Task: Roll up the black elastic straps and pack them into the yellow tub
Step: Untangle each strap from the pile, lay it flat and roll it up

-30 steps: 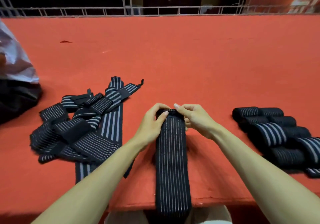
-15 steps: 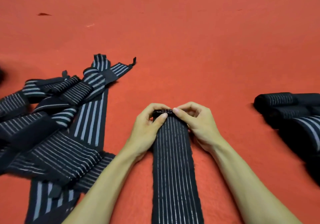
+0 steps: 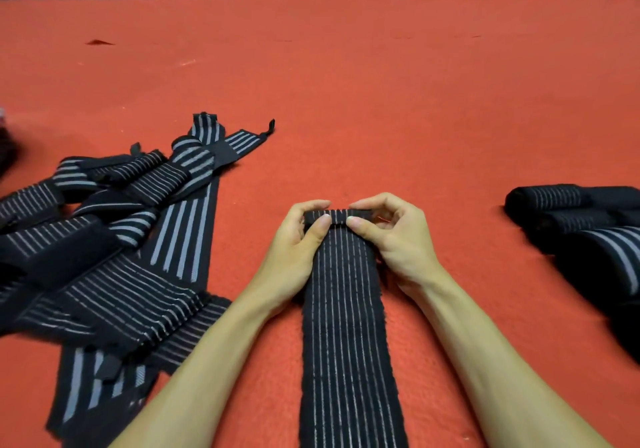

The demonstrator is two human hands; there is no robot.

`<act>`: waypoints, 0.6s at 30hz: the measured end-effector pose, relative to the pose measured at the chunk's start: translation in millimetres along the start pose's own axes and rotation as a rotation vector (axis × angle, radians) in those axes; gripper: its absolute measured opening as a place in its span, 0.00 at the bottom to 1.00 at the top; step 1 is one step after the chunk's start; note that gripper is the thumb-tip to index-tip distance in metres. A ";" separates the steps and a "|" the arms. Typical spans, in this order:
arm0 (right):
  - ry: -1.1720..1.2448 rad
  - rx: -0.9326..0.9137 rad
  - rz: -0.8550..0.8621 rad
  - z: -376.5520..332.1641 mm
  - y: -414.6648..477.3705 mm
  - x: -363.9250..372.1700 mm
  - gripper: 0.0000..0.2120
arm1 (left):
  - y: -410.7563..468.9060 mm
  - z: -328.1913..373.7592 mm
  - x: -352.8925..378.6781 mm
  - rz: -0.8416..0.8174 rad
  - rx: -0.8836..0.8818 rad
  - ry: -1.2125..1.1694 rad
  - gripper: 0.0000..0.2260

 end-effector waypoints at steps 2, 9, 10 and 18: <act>-0.014 -0.012 0.006 0.0 -0.4 -1.3 0.10 | -0.8 1.6 0.0 -0.008 0.016 0.001 0.10; 0.094 0.134 -0.017 5.3 -3.2 3.0 0.06 | -6.9 13.9 -1.0 0.013 0.149 0.079 0.08; 0.088 0.149 -0.032 5.5 -4.1 4.9 0.08 | -7.6 15.3 -1.2 0.020 0.157 0.078 0.08; 0.114 0.138 0.014 2.3 -4.6 9.6 0.11 | -5.4 14.1 -3.4 0.032 0.136 0.034 0.09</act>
Point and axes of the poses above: each hand's wrist, its own y-axis towards the middle knuckle, its own x-axis out of the palm, z = x × y, the point moved 5 cm from there along y, towards the middle knuckle, and after that the axes turned 5 degrees about -x, right-handed, at the moved point
